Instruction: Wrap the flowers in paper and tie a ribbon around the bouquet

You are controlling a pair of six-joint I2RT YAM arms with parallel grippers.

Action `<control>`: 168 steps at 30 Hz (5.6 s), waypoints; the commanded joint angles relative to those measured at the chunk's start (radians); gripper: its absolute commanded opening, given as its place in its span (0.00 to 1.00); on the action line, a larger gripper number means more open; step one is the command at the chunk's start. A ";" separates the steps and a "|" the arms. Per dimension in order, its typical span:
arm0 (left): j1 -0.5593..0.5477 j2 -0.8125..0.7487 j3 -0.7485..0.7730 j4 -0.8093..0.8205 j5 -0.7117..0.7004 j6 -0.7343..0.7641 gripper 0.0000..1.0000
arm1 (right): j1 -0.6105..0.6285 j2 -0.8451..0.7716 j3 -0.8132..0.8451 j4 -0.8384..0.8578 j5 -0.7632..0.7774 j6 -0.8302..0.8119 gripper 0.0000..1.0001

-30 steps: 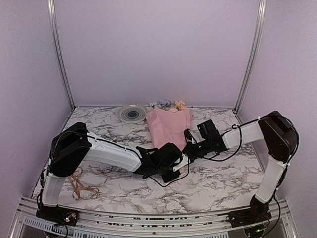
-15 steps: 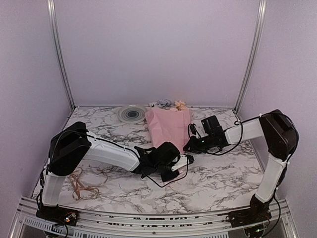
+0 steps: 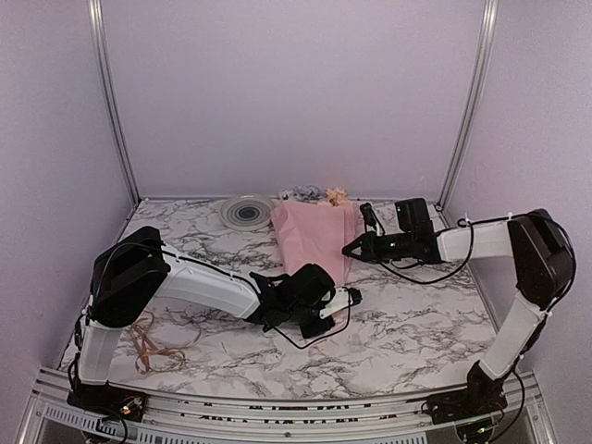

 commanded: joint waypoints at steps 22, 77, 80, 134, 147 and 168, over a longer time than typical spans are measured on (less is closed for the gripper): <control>-0.119 -0.028 0.028 -0.229 0.177 0.060 0.44 | 0.098 0.362 0.078 0.058 -0.011 0.071 0.11; 0.706 -0.906 -0.747 -0.687 0.123 -0.974 0.64 | 0.166 0.302 0.190 -0.367 0.345 -0.020 0.13; 0.716 -0.917 -0.747 -0.687 0.111 -0.972 0.64 | 0.171 0.299 0.191 -0.369 0.347 -0.025 0.14; 0.491 -0.517 0.258 -0.671 -0.597 -0.445 0.00 | 0.184 0.277 0.162 -0.374 0.426 -0.007 0.14; 0.369 -0.511 0.088 -0.480 0.076 -0.327 0.00 | 0.185 0.283 0.159 -0.359 0.425 0.008 0.14; 0.171 0.002 0.227 -0.229 0.215 -0.492 0.00 | 0.185 0.260 0.140 -0.301 0.338 0.061 0.14</control>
